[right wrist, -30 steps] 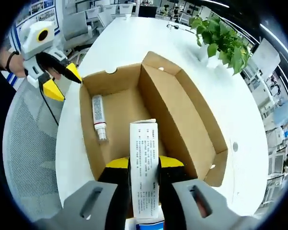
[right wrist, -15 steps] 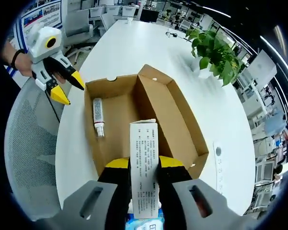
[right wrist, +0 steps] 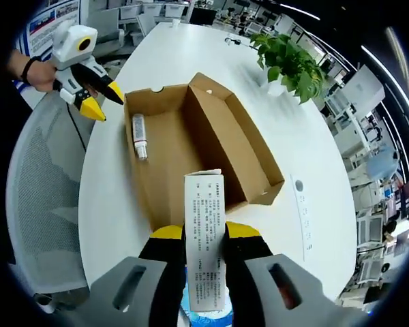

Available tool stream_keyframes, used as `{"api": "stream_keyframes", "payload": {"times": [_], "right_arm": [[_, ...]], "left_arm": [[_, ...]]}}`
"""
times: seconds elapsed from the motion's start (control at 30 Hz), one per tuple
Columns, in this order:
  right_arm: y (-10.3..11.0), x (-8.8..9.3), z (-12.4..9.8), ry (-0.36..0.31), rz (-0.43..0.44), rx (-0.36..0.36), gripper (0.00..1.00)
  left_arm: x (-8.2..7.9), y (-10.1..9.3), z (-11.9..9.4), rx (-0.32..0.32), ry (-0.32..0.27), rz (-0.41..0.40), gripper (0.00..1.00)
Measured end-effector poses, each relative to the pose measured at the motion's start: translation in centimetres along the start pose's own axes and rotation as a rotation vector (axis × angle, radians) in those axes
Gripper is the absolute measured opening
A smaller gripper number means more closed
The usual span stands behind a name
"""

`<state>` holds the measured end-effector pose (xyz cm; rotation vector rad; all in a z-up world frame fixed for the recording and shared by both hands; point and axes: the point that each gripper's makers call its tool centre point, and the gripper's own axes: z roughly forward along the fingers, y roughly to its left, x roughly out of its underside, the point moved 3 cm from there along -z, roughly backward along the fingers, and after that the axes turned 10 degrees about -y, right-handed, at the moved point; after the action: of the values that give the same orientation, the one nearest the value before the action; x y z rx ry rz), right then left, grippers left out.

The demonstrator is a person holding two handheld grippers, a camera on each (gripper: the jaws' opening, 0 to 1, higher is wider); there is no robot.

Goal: Operate the shoe box by opening the lid, removing the specified soft item, and placing it in the target area until the item is outside and the box remains undamaged.

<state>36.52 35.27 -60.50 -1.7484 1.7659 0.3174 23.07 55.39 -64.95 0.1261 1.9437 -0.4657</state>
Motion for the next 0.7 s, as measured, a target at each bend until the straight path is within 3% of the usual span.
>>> {"api": "stream_keyframes", "payload": {"times": [0.27, 0.7], "right_arm": [[0.7, 4.3, -2.0, 0.022, 0.071, 0.026, 0.18], [0.9, 9.7, -4.7, 0.053, 0.138, 0.063, 0.18]], "left_arm": [[0.0, -0.9, 0.5, 0.000, 0.010, 0.017, 0.31], [0.4, -2.6, 1.3, 0.008, 0.036, 0.037, 0.31]]}}
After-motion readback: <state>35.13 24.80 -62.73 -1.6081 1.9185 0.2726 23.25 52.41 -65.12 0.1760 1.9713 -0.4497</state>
